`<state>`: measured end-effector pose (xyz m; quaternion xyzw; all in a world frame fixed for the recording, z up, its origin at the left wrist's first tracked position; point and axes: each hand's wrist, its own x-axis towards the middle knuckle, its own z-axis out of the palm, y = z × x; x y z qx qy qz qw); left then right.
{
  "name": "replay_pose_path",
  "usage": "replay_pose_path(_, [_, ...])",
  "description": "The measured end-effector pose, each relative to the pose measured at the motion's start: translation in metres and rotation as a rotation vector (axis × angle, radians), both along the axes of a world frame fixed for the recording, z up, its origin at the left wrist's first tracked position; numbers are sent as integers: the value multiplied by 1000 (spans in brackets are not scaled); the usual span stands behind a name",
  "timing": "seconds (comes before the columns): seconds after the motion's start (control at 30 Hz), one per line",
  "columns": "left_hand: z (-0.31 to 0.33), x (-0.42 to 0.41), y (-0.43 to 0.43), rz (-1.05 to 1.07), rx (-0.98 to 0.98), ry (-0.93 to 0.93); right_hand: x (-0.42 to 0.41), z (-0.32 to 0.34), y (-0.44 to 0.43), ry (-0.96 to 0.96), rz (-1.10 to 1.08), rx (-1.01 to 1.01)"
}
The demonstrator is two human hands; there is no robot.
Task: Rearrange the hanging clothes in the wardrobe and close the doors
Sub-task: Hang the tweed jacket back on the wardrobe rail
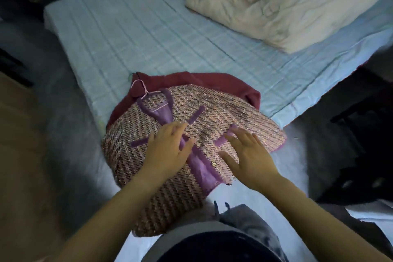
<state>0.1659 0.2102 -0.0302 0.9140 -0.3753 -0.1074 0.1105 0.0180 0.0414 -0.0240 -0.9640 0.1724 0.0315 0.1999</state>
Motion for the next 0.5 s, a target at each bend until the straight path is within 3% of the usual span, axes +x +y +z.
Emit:
replay_pose_path(0.3, [-12,92,-3,316,82,78,143,-12,-59,10,187,92])
replay_pose_path(0.5, [-36,140,-3,505,143,134,262,-51,-87,98,425,194])
